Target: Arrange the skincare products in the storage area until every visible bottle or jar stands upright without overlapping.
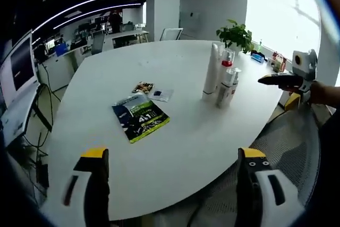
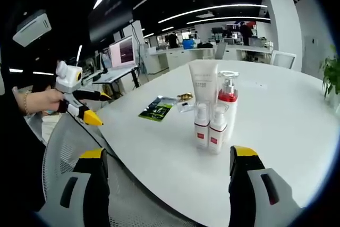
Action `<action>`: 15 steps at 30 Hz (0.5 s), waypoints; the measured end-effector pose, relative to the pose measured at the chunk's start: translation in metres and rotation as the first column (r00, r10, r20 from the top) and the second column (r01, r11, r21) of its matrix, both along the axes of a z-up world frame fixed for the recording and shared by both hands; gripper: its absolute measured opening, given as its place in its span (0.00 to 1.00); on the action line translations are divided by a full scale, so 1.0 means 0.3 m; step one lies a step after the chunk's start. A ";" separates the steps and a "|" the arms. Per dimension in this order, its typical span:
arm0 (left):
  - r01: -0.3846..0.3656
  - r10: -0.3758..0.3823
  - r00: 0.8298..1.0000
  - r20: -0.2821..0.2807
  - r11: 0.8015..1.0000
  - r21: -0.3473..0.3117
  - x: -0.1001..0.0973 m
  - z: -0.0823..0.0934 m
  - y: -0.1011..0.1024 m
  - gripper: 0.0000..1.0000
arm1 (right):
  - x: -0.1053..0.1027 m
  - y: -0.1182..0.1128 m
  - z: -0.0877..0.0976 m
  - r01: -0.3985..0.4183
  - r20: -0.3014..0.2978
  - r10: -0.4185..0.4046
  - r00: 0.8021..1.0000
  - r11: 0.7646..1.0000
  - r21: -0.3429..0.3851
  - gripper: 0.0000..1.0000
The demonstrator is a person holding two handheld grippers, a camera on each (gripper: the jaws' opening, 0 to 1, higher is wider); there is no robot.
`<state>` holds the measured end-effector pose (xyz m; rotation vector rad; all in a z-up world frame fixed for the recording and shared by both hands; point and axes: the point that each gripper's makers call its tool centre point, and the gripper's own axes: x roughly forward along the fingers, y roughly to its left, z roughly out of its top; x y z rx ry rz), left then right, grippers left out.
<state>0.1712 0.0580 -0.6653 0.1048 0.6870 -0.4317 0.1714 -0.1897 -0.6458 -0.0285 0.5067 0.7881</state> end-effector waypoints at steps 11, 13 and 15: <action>-0.044 0.044 0.999 -0.025 0.999 0.001 0.069 -0.008 0.014 0.97 | -0.016 0.015 -0.003 -0.024 -0.007 0.024 1.000 1.000 -0.009 0.94; -0.060 0.060 0.998 -0.032 0.998 0.010 0.087 -0.017 0.025 0.97 | -0.016 0.016 -0.003 -0.025 -0.009 0.025 1.000 1.000 -0.009 0.94; -0.077 0.077 0.996 -0.037 0.997 0.015 0.100 -0.014 0.027 0.97 | -0.016 0.016 -0.003 -0.024 -0.011 0.024 1.000 1.000 -0.008 0.94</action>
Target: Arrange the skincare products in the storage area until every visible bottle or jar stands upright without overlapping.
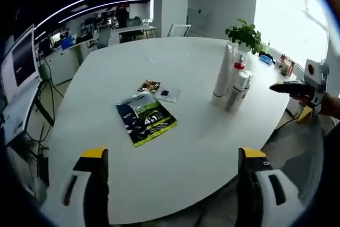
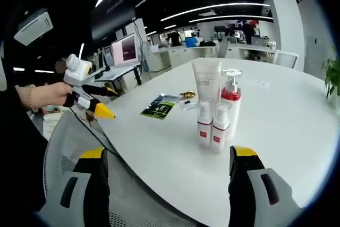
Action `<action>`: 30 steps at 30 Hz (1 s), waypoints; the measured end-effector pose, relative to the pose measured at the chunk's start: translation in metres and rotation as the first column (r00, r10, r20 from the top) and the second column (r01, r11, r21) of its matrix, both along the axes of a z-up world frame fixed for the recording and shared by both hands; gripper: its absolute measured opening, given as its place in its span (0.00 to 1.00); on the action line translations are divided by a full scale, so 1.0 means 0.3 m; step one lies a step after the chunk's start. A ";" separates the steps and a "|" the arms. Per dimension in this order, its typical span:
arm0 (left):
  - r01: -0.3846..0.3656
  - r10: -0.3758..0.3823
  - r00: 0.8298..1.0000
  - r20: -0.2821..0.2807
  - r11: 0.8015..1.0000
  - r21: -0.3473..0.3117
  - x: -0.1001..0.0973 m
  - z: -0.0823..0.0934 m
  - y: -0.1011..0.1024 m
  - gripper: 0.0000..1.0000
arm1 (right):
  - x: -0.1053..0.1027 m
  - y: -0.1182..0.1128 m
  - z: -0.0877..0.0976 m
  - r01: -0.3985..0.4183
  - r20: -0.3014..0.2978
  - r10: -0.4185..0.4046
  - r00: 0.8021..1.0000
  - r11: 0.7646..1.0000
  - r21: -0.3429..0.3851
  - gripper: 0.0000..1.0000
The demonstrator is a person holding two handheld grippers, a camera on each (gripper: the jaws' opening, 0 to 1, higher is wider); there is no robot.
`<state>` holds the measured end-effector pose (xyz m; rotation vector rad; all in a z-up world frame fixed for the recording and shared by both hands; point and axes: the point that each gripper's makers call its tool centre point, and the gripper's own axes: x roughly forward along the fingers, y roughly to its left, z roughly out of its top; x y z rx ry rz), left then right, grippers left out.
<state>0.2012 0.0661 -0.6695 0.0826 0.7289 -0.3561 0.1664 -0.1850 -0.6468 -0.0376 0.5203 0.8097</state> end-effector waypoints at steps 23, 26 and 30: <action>-0.097 0.104 0.989 -0.103 0.993 0.074 0.190 -0.133 -0.012 0.99 | 0.012 -0.020 -0.019 0.030 -0.029 -0.030 0.999 1.000 -0.006 0.93; -0.119 0.128 0.986 -0.107 0.990 0.080 0.226 -0.137 -0.014 0.99 | 0.013 -0.022 -0.021 0.037 -0.037 -0.037 0.999 0.999 -0.004 0.93; -0.143 0.154 0.978 -0.144 0.986 0.084 0.248 -0.193 -0.015 0.99 | 0.014 -0.026 -0.026 0.048 -0.047 -0.049 0.998 0.999 -0.007 0.93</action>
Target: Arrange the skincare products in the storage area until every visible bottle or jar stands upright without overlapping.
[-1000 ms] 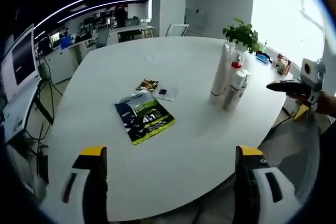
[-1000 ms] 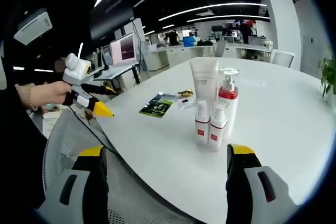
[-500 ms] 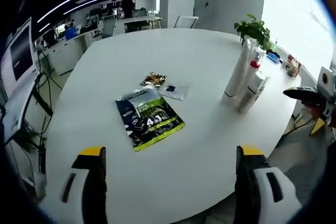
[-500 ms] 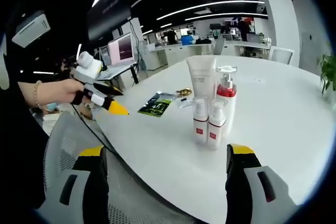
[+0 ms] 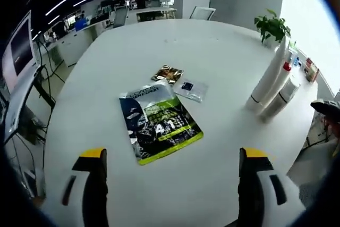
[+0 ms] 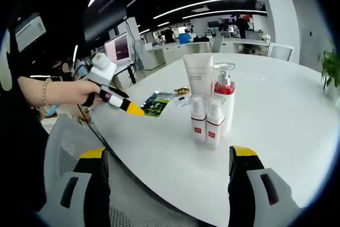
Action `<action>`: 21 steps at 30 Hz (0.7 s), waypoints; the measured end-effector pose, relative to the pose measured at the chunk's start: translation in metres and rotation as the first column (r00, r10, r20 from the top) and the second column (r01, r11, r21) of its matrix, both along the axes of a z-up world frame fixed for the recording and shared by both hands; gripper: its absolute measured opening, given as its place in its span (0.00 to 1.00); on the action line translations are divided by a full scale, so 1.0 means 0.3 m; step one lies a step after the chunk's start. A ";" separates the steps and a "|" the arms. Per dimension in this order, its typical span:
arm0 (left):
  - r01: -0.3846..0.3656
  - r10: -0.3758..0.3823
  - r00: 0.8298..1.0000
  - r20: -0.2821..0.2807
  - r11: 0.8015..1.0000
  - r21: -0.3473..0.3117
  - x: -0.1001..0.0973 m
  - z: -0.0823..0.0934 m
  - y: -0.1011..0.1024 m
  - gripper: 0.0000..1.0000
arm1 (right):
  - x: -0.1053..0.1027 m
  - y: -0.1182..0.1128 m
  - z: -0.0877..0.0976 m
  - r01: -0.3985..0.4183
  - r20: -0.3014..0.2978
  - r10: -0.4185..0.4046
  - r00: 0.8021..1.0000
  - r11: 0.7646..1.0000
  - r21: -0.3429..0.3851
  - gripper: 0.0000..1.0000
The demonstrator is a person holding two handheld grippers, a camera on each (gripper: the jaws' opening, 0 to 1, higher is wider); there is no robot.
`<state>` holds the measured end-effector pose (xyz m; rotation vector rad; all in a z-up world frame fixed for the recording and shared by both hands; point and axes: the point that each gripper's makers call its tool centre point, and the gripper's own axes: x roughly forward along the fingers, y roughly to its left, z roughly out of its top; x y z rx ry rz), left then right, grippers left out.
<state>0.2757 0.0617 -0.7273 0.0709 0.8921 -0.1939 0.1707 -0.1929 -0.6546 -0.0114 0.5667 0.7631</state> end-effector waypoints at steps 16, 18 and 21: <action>-0.163 0.161 0.984 -0.074 0.986 -0.020 0.067 -0.109 0.033 0.99 | 0.021 -0.010 -0.025 0.028 -0.032 -0.028 0.999 1.000 -0.015 0.92; -0.181 0.179 0.981 -0.073 0.983 -0.027 0.082 -0.108 0.032 0.99 | 0.022 -0.012 -0.026 0.032 -0.034 -0.032 0.999 0.999 -0.014 0.92; -0.207 0.204 0.976 -0.075 0.978 -0.034 0.112 -0.116 0.035 0.99 | 0.021 -0.013 -0.028 0.035 -0.038 -0.036 0.999 0.999 -0.015 0.92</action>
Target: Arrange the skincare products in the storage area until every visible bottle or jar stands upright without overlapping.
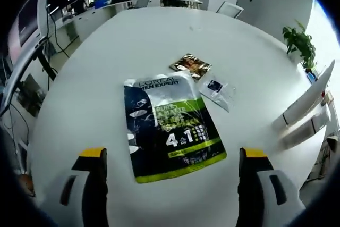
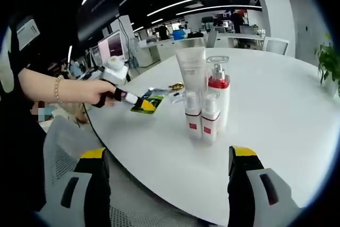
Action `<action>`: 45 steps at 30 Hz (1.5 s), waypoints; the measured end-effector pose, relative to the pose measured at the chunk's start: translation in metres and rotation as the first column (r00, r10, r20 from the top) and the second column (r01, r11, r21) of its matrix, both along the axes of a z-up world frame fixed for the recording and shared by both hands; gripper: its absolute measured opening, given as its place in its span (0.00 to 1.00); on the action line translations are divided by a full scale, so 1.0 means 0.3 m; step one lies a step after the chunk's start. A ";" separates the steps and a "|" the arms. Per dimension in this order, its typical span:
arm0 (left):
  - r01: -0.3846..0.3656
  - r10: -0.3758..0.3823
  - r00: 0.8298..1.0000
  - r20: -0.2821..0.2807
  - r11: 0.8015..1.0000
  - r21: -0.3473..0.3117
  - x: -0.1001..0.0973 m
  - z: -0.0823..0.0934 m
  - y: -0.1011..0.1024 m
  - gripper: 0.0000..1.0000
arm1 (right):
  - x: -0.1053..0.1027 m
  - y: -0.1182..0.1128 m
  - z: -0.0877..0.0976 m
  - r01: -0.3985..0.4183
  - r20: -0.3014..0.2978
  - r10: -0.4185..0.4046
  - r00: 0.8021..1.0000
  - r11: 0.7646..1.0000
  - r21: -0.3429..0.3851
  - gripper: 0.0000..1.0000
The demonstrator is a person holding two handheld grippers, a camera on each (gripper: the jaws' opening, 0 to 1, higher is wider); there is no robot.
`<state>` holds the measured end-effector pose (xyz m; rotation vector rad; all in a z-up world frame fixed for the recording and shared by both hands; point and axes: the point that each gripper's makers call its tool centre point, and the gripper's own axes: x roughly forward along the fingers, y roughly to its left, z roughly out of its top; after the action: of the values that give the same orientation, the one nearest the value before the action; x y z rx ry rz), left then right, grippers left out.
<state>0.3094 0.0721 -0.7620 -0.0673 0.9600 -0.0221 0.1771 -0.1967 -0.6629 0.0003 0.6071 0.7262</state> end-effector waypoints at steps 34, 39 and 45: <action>0.056 -0.056 0.998 0.002 0.995 0.077 0.082 -0.031 -0.008 0.74 | 0.001 0.002 -0.012 0.004 -0.019 -0.004 1.000 1.000 -0.002 0.91; 0.104 -0.109 0.993 0.034 0.988 0.111 0.099 -0.029 -0.014 0.69 | -0.001 0.002 -0.016 0.000 -0.020 -0.001 1.000 1.000 -0.004 0.91; 0.152 -0.159 0.985 0.061 0.982 0.108 0.106 -0.023 -0.048 0.43 | 0.001 -0.002 -0.014 0.010 -0.022 -0.009 1.000 1.000 0.004 0.91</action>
<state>0.3413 0.0577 -0.7689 0.1030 0.8939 -0.1186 0.1775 -0.1974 -0.6671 0.0151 0.6263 0.7190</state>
